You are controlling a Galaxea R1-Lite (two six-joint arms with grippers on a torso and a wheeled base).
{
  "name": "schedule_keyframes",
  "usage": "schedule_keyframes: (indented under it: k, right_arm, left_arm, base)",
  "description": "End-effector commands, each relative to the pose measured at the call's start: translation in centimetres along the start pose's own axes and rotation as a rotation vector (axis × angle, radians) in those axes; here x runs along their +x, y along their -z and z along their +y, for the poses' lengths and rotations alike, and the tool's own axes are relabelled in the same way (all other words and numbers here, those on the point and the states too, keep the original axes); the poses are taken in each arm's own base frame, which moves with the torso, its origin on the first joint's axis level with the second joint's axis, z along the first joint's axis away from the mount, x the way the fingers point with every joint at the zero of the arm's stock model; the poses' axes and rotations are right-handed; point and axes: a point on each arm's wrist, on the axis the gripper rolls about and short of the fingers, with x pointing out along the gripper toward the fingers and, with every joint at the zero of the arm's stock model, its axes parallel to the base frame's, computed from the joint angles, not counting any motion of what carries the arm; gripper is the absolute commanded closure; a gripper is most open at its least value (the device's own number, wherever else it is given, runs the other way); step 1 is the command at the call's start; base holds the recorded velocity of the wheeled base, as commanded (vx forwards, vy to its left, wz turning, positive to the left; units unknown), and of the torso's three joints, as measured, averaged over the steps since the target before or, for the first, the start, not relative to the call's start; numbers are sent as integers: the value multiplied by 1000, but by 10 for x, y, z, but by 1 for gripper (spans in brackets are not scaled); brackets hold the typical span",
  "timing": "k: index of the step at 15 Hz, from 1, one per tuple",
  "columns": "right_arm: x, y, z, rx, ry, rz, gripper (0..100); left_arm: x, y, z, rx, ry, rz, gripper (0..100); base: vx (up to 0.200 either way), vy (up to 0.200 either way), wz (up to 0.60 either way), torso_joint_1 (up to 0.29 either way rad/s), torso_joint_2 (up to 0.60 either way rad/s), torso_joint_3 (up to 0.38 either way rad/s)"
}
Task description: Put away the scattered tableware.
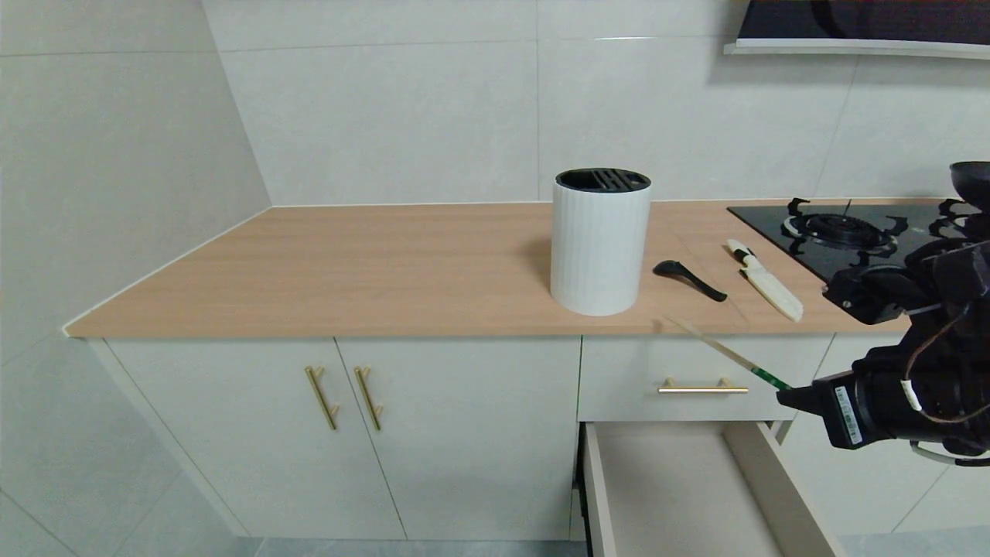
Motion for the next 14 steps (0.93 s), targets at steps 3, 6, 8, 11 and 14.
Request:
schedule_keyframes:
  k: [3,6,8,11,14]
  right_arm:
    - [-4,14,10,-108,-44,22,100]
    - [0,20,16,-134,-76,53,100]
    - [4,22,18,-142,-82,70,100]
    - [9,25,19,-155,-85,89,100]
    - [11,25,19,-163,-85,96,100]
  left_arm:
    - [0,0,0,0,0,0,0]
    - [0,0,0,0,0,0,0]
    - [0,0,0,0,-2,0,0]
    - [0,0,0,0,-2,0,0]
    - [0,0,0,0,2,0,0]
  base:
    - [0,0,0,0,0,0]
    - [0,0,0,0,0,0]
    - [0,0,0,0,0,0]
    - [0,0,0,0,0,0]
    - [0,0,0,-76,179,109]
